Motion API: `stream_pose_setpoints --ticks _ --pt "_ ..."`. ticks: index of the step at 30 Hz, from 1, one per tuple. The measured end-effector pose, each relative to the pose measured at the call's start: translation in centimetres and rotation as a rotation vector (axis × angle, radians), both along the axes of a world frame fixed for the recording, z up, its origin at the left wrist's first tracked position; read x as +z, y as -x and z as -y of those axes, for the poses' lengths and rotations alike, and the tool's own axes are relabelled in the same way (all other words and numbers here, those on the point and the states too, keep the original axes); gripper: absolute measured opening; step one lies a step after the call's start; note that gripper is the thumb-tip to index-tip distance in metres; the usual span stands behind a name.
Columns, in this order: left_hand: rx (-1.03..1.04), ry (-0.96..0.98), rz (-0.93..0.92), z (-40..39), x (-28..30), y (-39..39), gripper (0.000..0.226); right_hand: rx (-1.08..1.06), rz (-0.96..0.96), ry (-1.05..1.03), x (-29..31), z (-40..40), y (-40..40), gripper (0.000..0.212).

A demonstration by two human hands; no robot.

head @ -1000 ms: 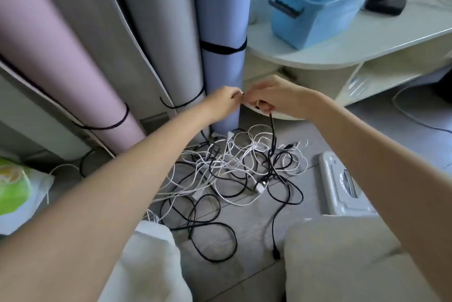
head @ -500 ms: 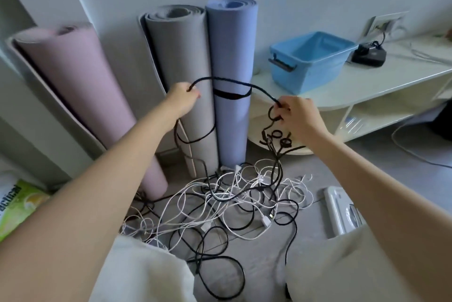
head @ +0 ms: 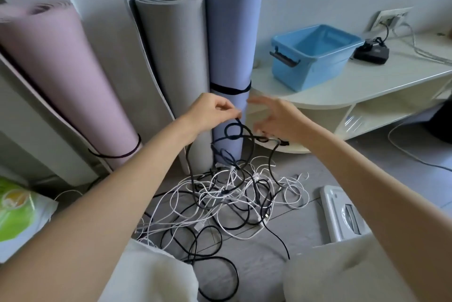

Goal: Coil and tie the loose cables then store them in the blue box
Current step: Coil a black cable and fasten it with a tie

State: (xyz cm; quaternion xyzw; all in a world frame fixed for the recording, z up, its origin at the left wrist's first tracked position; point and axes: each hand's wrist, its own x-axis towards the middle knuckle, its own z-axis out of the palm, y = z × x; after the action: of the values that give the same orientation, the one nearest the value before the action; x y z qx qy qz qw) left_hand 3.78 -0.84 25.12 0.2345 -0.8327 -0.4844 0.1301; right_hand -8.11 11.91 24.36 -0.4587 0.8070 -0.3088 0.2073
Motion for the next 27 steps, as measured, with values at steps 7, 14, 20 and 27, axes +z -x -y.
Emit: stream_pose_setpoints --ticks 7,14,20,27 --pt "-0.087 -0.072 -0.276 -0.8 3.0 -0.3 0.017 0.169 0.627 -0.128 -0.2 0.0 -1.5 0.019" --pt "-0.002 -0.065 -0.057 0.9 2.1 -2.1 0.022 0.141 1.004 0.207 2.4 -0.6 -1.0 0.031" --pt "-0.147 -0.056 0.229 0.0 -0.3 -1.4 0.015 0.101 0.626 -0.107 0.3 -0.6 -1.9 0.01" --pt "-0.209 0.403 0.379 -0.6 -0.9 -0.1 0.03 -0.089 -0.251 -0.137 0.3 -0.2 -1.3 0.009"
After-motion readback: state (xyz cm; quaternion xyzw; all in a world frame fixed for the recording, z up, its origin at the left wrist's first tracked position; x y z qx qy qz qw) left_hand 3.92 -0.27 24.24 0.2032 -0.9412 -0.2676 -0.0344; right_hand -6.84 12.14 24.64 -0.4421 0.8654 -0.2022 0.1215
